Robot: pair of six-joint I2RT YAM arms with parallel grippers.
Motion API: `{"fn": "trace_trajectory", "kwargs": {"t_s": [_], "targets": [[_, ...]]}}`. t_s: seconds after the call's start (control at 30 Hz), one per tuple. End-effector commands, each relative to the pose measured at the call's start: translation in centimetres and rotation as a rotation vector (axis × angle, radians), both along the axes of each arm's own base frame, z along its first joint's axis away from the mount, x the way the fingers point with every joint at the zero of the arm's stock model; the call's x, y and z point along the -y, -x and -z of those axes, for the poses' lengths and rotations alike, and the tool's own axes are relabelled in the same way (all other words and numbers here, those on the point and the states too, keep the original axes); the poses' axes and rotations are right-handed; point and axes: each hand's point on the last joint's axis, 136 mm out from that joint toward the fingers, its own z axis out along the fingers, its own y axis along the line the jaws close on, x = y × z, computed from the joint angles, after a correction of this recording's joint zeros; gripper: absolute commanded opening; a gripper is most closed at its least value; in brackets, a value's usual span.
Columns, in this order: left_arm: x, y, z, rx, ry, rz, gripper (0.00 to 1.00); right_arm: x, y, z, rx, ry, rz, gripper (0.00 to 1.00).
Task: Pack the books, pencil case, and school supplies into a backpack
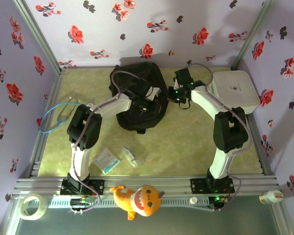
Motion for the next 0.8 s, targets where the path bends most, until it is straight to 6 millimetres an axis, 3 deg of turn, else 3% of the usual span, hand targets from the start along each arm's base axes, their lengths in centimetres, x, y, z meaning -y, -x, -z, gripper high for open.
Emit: {"fn": "trace_trajectory", "kwargs": {"t_s": [0.0, 0.2, 0.53, 0.67, 0.77], "targets": [[-0.5, 2.5, -0.2, -0.04, -0.003, 0.075, 0.0, 1.1, -2.7, -1.3, 0.077, 0.008, 0.093, 0.0], [-0.9, 4.7, -0.7, -0.069, 0.034, 0.142, 0.0, 1.1, -3.8, -1.1, 0.089, 0.003, 0.145, 0.0], [-1.7, 7.2, 0.1, -0.131, 0.047, 0.194, 0.0, 0.9, -5.4, -1.7, 0.159, -0.028, 0.196, 0.0], [-1.5, 6.8, -0.7, -0.122, 0.058, 0.177, 0.0, 0.8, -4.5, -2.0, 0.137, -0.036, 0.172, 0.0], [-1.2, 6.4, -2.0, -0.099, 0.079, 0.163, 0.0, 1.6, -2.6, -2.0, 0.121, -0.019, 0.172, 0.0]]}}
